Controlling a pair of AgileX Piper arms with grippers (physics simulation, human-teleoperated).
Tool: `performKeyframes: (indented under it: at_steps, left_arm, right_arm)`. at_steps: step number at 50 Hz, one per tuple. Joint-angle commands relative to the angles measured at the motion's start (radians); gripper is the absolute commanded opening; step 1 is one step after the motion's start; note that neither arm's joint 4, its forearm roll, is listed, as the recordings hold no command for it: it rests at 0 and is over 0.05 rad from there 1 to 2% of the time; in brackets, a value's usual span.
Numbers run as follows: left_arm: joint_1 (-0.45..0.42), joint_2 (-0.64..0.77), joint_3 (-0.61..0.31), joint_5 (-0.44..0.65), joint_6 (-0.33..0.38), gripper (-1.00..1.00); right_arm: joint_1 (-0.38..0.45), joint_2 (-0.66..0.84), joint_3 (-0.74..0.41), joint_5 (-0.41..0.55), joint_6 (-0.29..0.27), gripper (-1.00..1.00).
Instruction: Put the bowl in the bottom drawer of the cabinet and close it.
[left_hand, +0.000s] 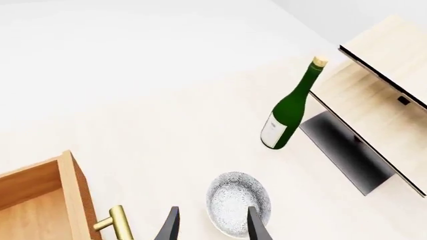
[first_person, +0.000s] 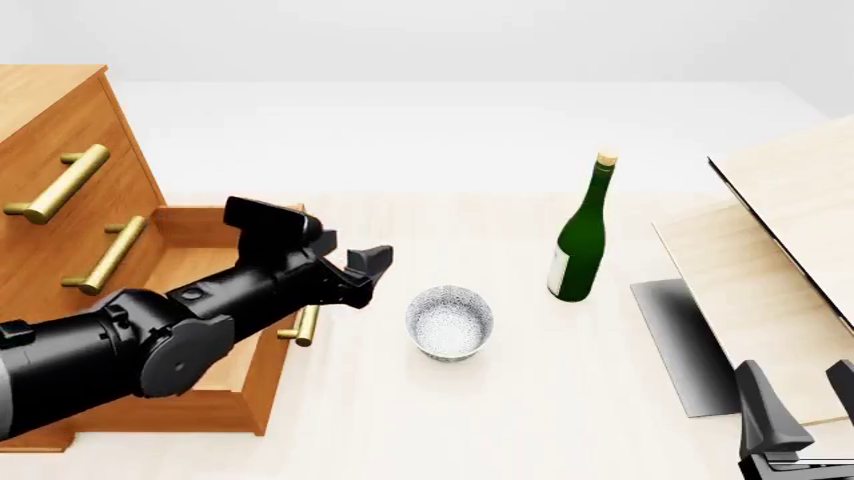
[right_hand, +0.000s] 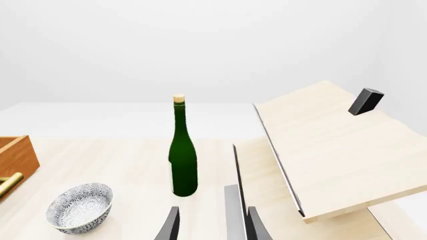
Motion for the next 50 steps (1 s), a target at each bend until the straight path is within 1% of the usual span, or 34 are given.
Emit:
performKeyframes:
  at_steps: [1,19,50]
  left_arm:
    - [-0.010,0.077,-0.064,0.028,-0.042,1.00]
    - [-0.013,0.165,-0.124,0.041,-0.077,1.00]
    - [0.007,0.333,-0.211,0.047,-0.112,1.00]
  right_arm:
    - [0.000,-0.001,0.000,0.001,0.000,1.00]
    - [0.000,-0.001,0.000,0.001,0.000,1.00]
    - [0.000,-0.001,0.000,0.001,0.000,1.00]
